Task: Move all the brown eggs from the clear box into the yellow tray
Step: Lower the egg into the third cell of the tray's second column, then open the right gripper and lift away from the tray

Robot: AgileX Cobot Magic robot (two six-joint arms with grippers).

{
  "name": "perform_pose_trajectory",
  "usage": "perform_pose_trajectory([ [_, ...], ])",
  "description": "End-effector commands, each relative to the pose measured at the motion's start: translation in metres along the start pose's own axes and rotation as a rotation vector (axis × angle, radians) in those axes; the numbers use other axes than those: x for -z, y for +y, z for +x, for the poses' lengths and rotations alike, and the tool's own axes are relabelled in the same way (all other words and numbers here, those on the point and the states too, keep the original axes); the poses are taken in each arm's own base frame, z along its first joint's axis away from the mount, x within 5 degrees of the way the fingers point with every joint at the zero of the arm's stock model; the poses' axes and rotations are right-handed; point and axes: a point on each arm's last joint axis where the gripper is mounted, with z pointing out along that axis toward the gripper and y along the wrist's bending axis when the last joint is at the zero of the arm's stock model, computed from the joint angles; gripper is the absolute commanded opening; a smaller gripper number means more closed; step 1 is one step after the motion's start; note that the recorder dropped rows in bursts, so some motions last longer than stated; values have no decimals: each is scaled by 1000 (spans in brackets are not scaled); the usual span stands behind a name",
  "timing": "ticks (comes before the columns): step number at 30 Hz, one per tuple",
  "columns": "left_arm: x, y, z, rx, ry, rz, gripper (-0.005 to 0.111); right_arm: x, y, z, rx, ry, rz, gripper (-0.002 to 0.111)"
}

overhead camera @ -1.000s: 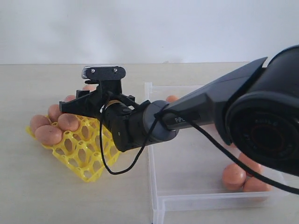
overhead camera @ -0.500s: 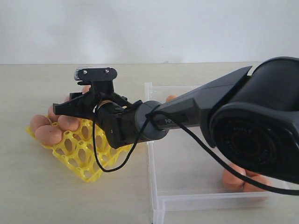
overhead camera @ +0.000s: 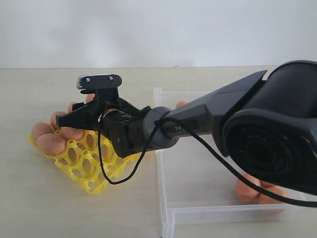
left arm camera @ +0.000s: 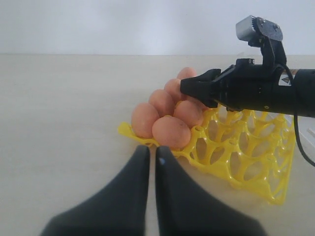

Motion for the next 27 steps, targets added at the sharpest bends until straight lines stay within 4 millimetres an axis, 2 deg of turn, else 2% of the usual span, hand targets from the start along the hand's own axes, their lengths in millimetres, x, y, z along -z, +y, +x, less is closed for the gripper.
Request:
perform_pose_trajectory([
  [1, 0, 0, 0, 3, -5, 6, 4, -1, 1, -1, 7, -2, -5, 64],
  [7, 0, 0, 0, 3, -5, 6, 4, 1, 3, -13, 10, -58, -11, 63],
  [15, 0, 0, 0, 3, -5, 6, 4, 24, 21, -68, 45, -156, -49, 63],
  [21, 0, 0, 0, 3, -5, 6, 4, 49, 36, -98, 100, -31, -95, 62],
  [23, 0, 0, 0, 3, -5, 6, 4, 59, 41, -102, 140, 74, -120, 50],
  [26, 0, 0, 0, 3, -5, 6, 4, 81, 48, -104, 270, 291, -178, 17],
  [27, 0, 0, 0, 3, -5, 6, 4, 89, 49, -104, 337, 359, -197, 2],
])
